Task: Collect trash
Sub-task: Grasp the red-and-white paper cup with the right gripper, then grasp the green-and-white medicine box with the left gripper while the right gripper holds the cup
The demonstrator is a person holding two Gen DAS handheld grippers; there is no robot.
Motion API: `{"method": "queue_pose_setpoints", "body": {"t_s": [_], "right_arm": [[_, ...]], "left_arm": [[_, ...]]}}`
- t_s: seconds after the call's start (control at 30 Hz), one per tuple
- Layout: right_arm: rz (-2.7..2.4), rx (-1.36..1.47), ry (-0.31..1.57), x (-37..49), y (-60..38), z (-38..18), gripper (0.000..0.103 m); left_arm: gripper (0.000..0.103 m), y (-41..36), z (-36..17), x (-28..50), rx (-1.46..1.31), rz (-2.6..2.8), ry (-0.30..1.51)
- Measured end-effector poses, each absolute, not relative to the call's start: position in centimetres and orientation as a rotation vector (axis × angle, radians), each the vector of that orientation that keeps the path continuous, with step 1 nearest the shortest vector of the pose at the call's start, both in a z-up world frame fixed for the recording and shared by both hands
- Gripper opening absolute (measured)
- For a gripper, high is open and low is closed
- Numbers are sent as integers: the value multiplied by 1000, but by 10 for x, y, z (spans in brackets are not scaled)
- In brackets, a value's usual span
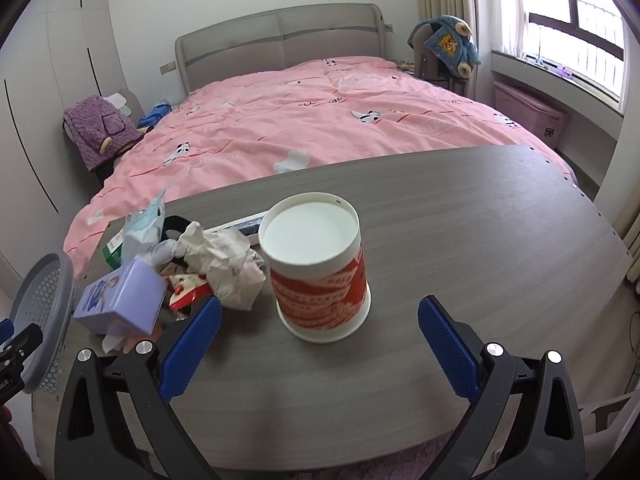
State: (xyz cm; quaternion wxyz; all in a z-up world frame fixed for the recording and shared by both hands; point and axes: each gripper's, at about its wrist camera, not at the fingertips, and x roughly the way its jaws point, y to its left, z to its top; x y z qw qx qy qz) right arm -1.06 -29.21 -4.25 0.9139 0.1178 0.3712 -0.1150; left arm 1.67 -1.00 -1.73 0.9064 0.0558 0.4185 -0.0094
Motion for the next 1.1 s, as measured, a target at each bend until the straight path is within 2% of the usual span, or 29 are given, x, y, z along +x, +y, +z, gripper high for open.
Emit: {"method": "queue_pose_setpoints", "body": {"t_s": [0.17,0.37,0.47,0.6,1.1], "right_arm": [[-233,236,768,2,-294,-46,96],[-240,226,776,14,-296,-49,87],[-239,233,790,19,-297,-52,79],[-238,242,803,20,-300,-54,60],[-190,302,771,4,-307,-39,60]], "left_arm": [[87,-10,-19,25,116,-1,870],[87,-9,-22,31,117,3,880],[87,-9,-23,34,117,2,884],[87,-7,-24,38,107,-3,891],[87,-12,-17,82,80,-124,941]]}}
